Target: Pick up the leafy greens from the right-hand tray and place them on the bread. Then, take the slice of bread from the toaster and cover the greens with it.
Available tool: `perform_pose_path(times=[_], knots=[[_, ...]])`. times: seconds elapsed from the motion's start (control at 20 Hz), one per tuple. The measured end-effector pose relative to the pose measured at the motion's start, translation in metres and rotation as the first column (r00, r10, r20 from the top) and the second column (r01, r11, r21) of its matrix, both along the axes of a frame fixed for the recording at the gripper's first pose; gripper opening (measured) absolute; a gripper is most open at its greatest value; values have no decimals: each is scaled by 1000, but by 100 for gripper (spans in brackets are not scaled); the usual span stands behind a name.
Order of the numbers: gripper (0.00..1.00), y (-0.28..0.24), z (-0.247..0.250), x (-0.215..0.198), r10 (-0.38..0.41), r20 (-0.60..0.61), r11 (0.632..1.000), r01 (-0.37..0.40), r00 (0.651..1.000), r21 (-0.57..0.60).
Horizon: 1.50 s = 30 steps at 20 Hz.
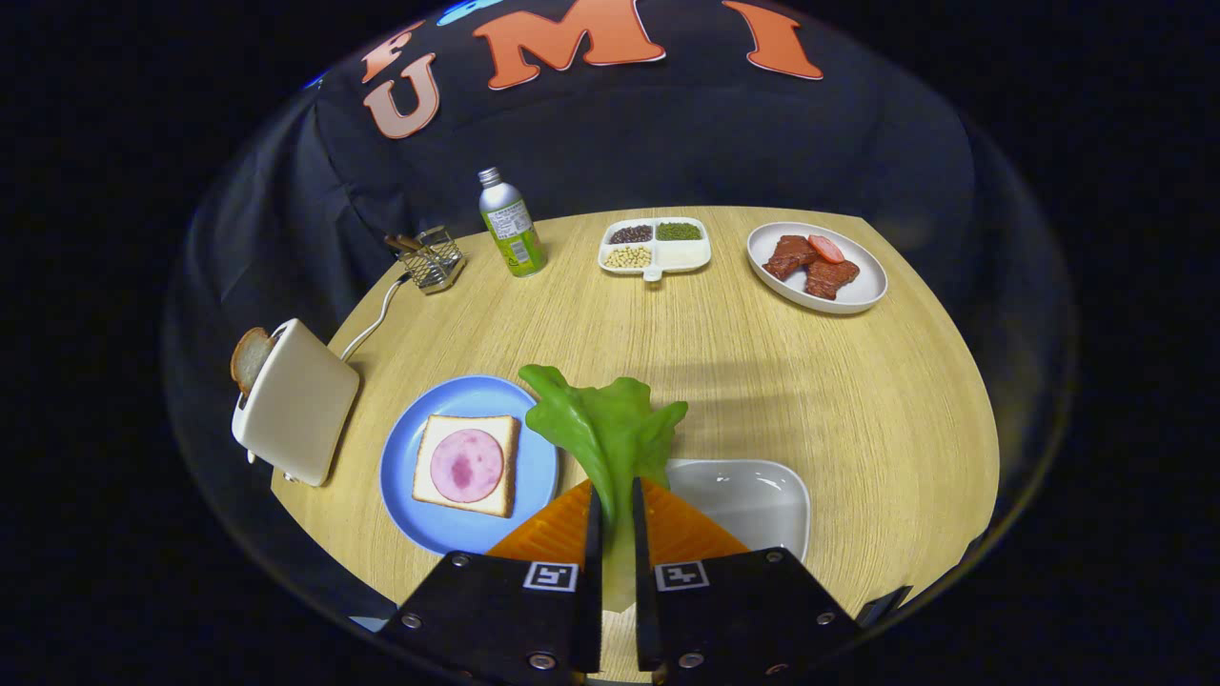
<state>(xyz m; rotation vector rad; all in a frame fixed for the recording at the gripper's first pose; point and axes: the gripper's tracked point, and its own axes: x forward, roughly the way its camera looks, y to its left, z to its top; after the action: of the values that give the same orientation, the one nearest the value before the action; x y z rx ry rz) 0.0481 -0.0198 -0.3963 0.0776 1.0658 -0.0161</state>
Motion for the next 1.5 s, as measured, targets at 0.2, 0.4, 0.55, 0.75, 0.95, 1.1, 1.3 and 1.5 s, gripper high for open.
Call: perform_pose_path(times=[0.2, 0.4, 0.55, 0.75, 0.95, 1.1, 1.3, 1.5], knots=[[15, 26, 1, 9, 34, 6, 999, -34, 999, 17], [15, 55, 2, 18, 64, 10, 998, -64, 998, 21], [15, 78, -2, 24, 93, 1, 995, -93, 996, 21], [15, 100, -15, 28, 112, -27, 994, -111, 993, 19], [15, 114, -32, 31, 124, -48, 992, -123, 991, 15], [15, 121, -46, 32, 118, -72, 993, -117, 990, 15], [15, 136, -58, 30, 150, -90, 989, -149, 985, 19], [15, 142, -70, 23, 176, -132, 984, -178, 975, -1]])
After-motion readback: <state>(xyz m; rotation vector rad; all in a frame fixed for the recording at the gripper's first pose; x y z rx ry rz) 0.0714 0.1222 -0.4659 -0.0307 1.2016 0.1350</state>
